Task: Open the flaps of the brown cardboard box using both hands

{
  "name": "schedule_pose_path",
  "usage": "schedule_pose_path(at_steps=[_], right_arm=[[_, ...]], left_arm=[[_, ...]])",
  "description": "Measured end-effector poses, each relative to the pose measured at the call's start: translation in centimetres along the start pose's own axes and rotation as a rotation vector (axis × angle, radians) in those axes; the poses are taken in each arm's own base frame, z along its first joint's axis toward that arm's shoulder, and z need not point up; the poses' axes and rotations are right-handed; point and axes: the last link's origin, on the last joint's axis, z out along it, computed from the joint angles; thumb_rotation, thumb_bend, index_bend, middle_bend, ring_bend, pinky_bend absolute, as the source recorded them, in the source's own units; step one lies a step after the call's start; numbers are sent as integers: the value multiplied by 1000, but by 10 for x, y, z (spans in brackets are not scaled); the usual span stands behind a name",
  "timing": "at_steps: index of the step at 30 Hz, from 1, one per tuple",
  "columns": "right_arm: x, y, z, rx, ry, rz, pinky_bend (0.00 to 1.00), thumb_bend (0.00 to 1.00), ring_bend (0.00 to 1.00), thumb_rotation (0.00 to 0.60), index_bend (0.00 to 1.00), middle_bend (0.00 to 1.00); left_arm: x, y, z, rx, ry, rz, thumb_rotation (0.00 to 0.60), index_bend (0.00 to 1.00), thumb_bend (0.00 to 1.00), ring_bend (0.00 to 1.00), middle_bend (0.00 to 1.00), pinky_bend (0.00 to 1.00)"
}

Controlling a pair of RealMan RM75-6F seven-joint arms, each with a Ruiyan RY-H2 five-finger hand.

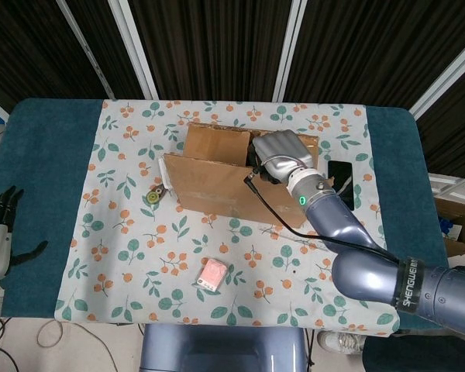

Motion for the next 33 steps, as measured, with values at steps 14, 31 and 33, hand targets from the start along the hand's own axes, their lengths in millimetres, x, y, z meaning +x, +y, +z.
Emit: schedule_pose_path(at_steps=[14, 31, 33], right_arm=[[2, -13, -18, 0, -94, 53, 414, 1000, 454, 600, 564, 455], [-17, -21, -38, 28, -224, 81, 393, 996, 428, 600, 557, 418], [-18, -17, -39, 24, -214, 78, 375, 963, 411, 600, 544, 391]], left_arm=[[0, 0, 0, -1, 0, -4, 600, 0, 144, 0, 0, 0], [1, 0, -1, -3, 2, -3, 600, 0, 143, 0, 0, 0], [2, 0, -1, -3, 4, -2, 600, 0, 144, 0, 0, 0]])
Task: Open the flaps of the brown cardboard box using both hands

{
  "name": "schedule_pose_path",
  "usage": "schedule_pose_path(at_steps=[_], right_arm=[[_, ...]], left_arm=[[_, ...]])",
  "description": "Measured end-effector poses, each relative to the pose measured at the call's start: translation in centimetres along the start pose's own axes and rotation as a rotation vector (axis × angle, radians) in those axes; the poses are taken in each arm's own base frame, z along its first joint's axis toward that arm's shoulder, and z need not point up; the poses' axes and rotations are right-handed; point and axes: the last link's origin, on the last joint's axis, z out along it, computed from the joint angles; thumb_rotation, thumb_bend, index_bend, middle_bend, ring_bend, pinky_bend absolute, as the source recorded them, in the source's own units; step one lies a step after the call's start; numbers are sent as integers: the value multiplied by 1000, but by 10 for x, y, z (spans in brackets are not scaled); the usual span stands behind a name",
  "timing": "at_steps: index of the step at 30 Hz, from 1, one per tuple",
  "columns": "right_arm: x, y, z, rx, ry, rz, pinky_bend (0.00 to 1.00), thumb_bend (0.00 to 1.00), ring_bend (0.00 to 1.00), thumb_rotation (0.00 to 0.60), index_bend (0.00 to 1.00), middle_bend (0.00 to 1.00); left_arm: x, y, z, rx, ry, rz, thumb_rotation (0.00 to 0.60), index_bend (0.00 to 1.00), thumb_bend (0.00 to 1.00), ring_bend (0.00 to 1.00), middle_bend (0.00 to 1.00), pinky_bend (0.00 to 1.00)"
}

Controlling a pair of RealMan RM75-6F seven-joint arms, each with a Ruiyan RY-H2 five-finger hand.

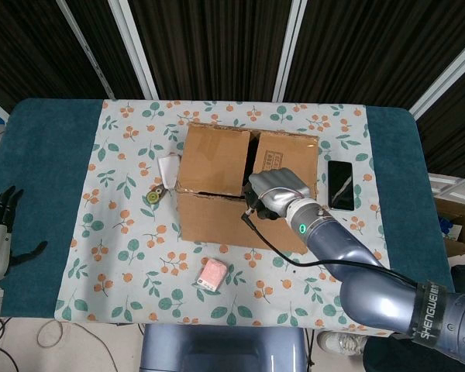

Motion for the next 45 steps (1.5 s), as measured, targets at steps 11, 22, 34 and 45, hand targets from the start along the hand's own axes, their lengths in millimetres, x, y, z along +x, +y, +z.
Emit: schedule_pose_path(at_steps=[11, 22, 34, 45], right_arm=[[-6, 80, -14, -95, 286, -154, 247, 534, 116, 600, 201, 92], [-93, 219, -97, -312, 642, -228, 212, 128, 0, 600, 0, 0], [-192, 298, -152, -454, 709, -253, 211, 114, 0, 600, 0, 0], [-206, 309, -153, -407, 769, -171, 211, 158, 0, 600, 0, 0]], left_arm=[[-2, 2, -1, -14, -9, 33, 600, 0, 143, 0, 0, 0], [-5, 5, -1, -32, -6, 62, 600, 0, 108, 0, 0, 0], [-1, 24, 6, -101, -35, 123, 600, 0, 106, 0, 0, 0], [27, 92, 49, -340, -148, 202, 600, 0, 404, 0, 0, 17]])
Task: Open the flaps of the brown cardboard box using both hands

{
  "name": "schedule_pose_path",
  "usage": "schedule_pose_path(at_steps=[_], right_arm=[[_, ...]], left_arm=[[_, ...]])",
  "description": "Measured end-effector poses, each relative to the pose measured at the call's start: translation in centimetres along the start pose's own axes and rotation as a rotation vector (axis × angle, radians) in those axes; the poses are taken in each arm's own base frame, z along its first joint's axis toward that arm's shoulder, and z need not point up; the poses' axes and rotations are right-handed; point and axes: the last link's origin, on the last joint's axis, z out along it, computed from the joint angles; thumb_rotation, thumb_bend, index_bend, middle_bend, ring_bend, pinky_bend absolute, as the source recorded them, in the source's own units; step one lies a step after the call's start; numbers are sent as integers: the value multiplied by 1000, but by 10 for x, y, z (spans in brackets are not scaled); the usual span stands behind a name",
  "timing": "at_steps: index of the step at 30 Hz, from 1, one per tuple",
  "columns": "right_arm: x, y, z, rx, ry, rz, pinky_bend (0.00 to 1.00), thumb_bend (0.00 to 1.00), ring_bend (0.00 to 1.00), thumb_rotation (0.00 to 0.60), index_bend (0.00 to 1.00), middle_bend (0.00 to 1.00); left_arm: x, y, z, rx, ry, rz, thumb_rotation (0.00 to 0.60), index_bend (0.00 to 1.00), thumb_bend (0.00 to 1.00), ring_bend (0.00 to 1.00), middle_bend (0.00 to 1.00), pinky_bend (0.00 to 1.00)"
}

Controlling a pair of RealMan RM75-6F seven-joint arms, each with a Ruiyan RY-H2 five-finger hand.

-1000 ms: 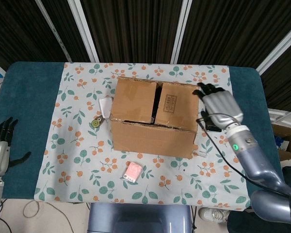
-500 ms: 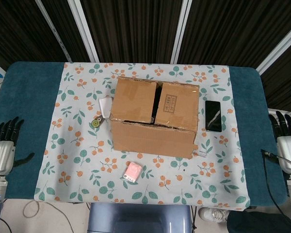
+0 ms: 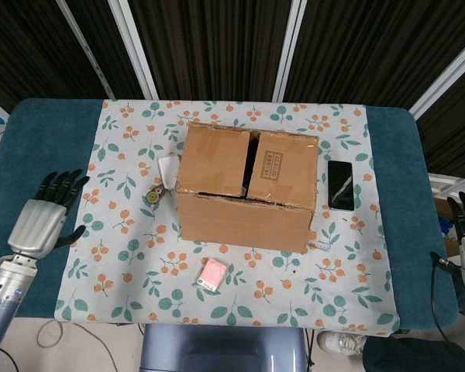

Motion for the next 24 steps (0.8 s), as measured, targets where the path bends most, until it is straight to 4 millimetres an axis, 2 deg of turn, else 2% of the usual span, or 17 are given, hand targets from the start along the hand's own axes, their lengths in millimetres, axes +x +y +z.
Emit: schedule_pose_path(at_steps=[4, 7, 11, 13, 18, 24], right_arm=[[-2, 1, 1, -10, -3, 17, 211, 174, 0, 600, 0, 0], [-3, 2, 2, -20, -9, 30, 211, 180, 0, 600, 0, 0], [-4, 3, 2, -30, -11, 45, 211, 186, 0, 600, 0, 0], [-4, 4, 2, -35, -13, 54, 211, 189, 0, 600, 0, 0], [-5, 5, 3, -47, -21, 72, 211, 192, 0, 600, 0, 0], [-6, 6, 3, -56, -28, 90, 211, 194, 0, 600, 0, 0]], left_arm=[[27, 31, 39, -144, -23, 47, 600, 0, 504, 0, 0, 59], [47, 59, 69, -256, -27, 103, 600, 0, 540, 0, 0, 117], [67, 98, 105, -395, -42, 207, 600, 0, 583, 0, 6, 122], [74, 112, 119, -443, -53, 253, 600, 0, 594, 1, 12, 128], [86, 150, 148, -553, -79, 379, 600, 20, 612, 71, 104, 212], [84, 190, 177, -652, -100, 516, 600, 51, 619, 123, 178, 250]])
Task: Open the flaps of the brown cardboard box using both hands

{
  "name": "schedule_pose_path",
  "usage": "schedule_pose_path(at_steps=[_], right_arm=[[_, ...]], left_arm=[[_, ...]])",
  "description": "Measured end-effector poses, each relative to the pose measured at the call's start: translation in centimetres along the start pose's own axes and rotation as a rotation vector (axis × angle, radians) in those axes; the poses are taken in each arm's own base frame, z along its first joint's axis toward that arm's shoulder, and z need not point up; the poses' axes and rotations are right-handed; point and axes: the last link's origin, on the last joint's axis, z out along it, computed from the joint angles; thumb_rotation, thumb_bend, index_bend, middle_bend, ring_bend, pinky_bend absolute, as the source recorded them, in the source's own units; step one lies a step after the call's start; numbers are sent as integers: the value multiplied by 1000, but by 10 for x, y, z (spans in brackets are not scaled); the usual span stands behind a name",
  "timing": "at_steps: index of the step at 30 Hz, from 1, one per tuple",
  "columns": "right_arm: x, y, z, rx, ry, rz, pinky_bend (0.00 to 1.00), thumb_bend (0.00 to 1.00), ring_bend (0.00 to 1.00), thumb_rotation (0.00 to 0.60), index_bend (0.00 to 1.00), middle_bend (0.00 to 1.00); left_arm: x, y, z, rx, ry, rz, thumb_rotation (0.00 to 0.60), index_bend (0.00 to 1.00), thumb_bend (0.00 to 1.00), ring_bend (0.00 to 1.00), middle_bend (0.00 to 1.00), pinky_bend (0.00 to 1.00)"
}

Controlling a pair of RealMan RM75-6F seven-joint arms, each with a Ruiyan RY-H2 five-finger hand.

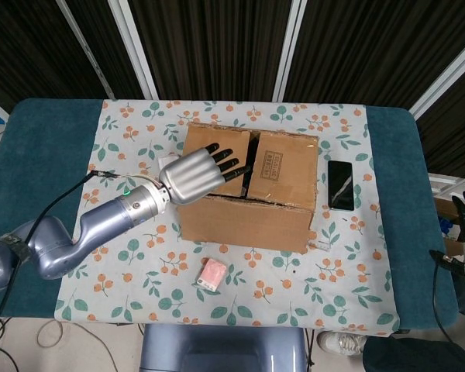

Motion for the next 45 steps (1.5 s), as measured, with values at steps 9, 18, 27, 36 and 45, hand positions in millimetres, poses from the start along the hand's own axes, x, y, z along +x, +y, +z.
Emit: schedule_pose_path(at_steps=[9, 18, 27, 36, 45], right_arm=[[-1, 0, 1, -10, -6, 22, 211, 197, 0, 600, 0, 0], [0, 3, 1, -25, -13, 42, 211, 211, 0, 600, 0, 0], [-1, 3, 1, -28, -23, 49, 211, 232, 0, 600, 0, 0], [-1, 3, 1, -34, -26, 58, 211, 252, 0, 600, 0, 0], [-1, 2, 0, -30, -31, 58, 211, 259, 0, 600, 0, 0]], left_arm=[[-7, 14, 39, -71, -63, 116, 600, 81, 622, 167, 235, 306], [-17, 24, 74, -88, -87, 148, 600, 92, 622, 176, 249, 310], [-26, 36, 95, -102, -108, 150, 600, 115, 623, 191, 275, 310], [-28, 36, 94, -106, -110, 157, 600, 162, 625, 225, 330, 313], [-35, 31, 88, -96, -123, 154, 600, 163, 625, 227, 325, 314]])
